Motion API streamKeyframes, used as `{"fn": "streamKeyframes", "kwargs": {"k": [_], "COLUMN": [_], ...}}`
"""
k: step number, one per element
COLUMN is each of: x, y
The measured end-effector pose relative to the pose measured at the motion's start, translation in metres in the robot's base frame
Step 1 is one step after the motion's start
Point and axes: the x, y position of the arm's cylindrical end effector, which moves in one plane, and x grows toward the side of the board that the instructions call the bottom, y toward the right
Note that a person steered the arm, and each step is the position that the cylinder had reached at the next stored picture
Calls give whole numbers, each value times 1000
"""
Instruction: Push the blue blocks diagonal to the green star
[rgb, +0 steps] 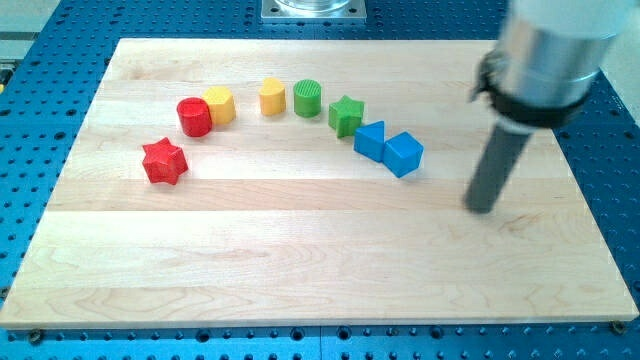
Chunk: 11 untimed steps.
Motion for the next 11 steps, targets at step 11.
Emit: {"fn": "streamKeyframes", "kwargs": {"k": [11], "x": [-52], "y": [-22]}}
